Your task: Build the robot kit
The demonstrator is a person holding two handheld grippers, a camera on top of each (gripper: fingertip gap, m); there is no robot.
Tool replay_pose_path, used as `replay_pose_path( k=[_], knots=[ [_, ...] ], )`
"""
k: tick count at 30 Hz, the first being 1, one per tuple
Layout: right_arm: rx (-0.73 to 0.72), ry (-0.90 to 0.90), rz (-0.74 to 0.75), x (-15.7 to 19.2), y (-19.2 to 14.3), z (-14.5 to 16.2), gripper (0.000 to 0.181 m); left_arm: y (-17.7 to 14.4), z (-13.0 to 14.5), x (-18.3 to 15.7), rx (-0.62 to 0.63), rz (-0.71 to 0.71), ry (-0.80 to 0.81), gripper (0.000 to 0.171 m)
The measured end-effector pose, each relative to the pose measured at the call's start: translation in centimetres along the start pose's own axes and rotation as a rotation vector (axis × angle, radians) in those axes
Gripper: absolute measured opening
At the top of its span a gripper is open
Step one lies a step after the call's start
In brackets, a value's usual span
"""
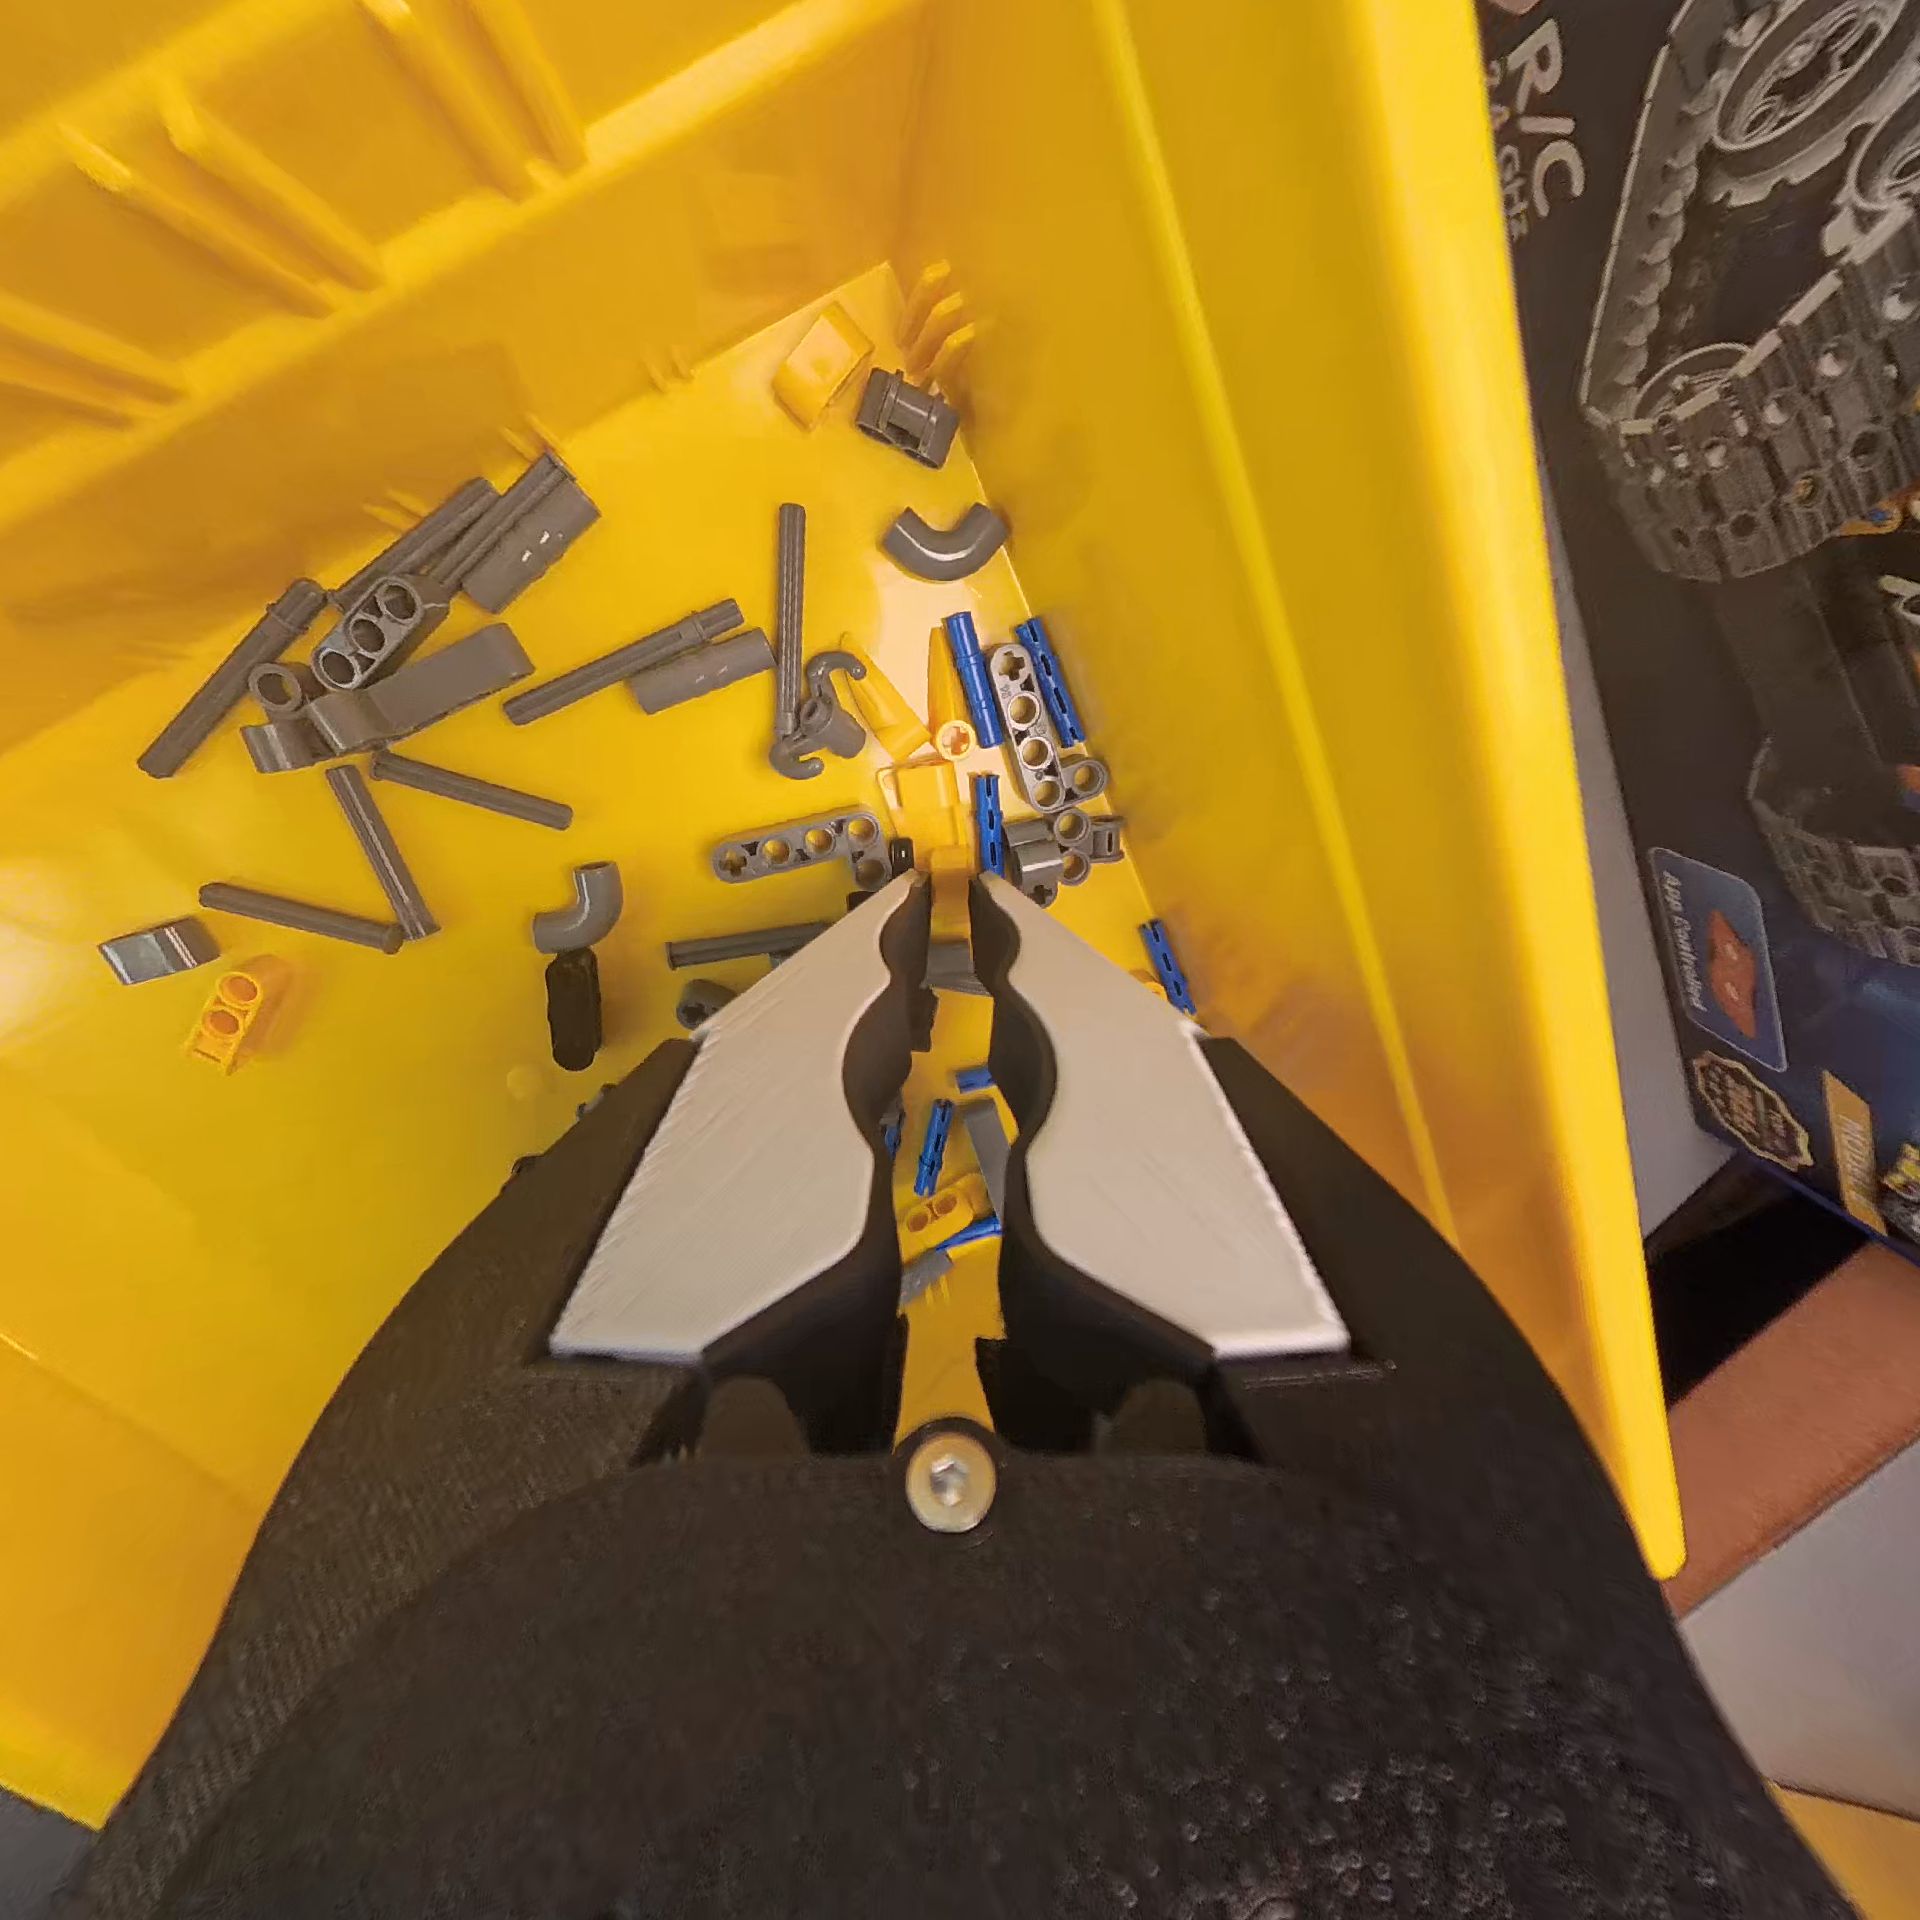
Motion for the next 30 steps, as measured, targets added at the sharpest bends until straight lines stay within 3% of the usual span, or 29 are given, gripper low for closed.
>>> replay_pose_path(
  k=[7,13,24,27,30],
  knots=[
    [-0.011,0.069,-0.110,0.0,0.2,-0.6,0.015,0.0,0.1,0.0,0.006,-0.006,0.013,0.047],
    [0.068,0.047,-0.156,0.3,0.0,0.3,0.023,-0.1,0.2,0.6,0.011,-0.033,0.011,0.047],
    [0.075,0.059,-0.121,-0.5,0.3,0.8,0.007,0.1,0.4,0.6,0.026,-0.041,0.012,0.047],
    [0.019,-0.022,-0.123,1.7,-2.0,0.4,0.007,0.0,0.4,0.6,0.022,-0.043,0.014,0.047],
    [-0.121,-0.206,-0.131,7.5,-6.5,-0.2,0.007,-0.1,0.3,0.3,0.015,-0.034,0.029,0.047]
  ],
)
Point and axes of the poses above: each gripper's, where its closed fingertips meet, y out along the fingers, z out of its underside, x = y × z across the jaws, the point moved 2 cm from there along -y, back along the fingers, and after that the axes turned 15 degrees about -z, right-handed, at the moved point
